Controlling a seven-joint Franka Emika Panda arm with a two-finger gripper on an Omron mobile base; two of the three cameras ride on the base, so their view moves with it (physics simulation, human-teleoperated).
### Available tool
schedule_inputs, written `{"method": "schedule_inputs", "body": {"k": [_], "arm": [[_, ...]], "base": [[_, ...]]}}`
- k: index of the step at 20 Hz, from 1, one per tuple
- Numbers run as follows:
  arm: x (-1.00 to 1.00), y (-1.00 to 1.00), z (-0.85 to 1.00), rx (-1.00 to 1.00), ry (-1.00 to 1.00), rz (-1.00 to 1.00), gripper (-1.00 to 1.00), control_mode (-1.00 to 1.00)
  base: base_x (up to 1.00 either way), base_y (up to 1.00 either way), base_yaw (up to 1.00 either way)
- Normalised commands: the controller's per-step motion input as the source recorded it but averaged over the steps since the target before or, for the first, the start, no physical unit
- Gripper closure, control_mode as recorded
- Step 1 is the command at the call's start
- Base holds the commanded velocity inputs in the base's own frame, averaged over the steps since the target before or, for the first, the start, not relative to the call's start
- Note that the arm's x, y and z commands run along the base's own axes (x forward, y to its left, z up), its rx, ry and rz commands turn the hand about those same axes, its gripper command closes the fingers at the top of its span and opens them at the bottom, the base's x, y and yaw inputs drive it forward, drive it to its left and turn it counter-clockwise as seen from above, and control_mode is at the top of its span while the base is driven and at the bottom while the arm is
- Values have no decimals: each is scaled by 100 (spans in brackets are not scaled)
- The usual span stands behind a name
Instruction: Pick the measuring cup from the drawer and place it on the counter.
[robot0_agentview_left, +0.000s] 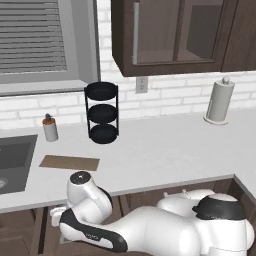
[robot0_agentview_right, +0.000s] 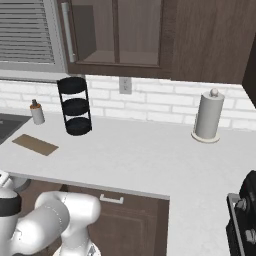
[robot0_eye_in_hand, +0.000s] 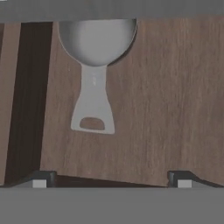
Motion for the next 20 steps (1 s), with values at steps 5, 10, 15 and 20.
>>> {"method": "schedule_inputs", "body": {"k": [5, 10, 15, 20], "arm": [[-31, 0, -25, 0, 4, 0, -100, -100], [-9, 0, -20, 0, 4, 0, -100, -100], [-1, 0, -13, 0, 3, 0, -100, -100], [0, 0, -11, 0, 3, 0, -100, -100]], "base": [[0, 0, 0], [0, 0, 0], [0, 0, 0], [0, 0, 0]]}}
